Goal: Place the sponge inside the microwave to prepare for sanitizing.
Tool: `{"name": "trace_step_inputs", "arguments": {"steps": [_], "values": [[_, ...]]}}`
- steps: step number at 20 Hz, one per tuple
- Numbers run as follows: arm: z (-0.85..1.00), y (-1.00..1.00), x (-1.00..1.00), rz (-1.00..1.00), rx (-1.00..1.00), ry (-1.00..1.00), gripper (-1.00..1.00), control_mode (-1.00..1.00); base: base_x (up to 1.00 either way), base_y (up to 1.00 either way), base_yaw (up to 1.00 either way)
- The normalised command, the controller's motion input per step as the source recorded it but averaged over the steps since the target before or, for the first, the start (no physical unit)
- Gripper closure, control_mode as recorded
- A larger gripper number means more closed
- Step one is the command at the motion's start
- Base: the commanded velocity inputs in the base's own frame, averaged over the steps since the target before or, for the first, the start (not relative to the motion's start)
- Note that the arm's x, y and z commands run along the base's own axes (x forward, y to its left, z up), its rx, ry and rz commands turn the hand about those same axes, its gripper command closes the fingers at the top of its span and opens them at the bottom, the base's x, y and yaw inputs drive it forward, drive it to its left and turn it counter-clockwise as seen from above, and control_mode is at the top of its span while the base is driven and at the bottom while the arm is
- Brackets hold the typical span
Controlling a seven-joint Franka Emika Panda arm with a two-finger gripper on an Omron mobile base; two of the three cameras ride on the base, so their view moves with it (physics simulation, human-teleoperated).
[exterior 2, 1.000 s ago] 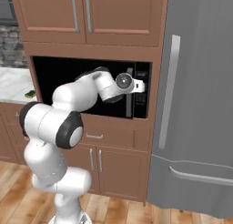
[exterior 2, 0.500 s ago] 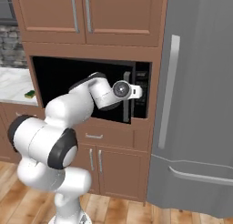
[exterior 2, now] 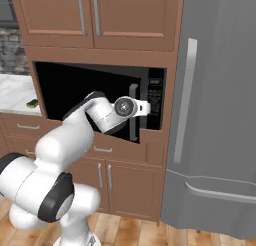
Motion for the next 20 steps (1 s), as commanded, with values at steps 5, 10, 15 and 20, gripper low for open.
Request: {"name": "trace_step_inputs", "arguments": {"steps": [5, 10, 15, 20], "values": [[-0.05, 0.34, -0.48, 0.00, 0.00, 0.10, 1.00, -1.00, 0.00, 0.00, 0.00], [-0.03, 0.35, -0.48, 0.00, 0.00, 0.11, 1.00, -1.00, 0.00, 0.00, 0.00], [-0.02, 0.36, -0.43, 0.00, 0.00, 0.06, 1.00, -1.00, 0.00, 0.00, 0.00], [-0.03, 0.32, -0.39, 0.00, 0.00, 0.02, 1.00, -1.00, 0.00, 0.00, 0.00]]}}
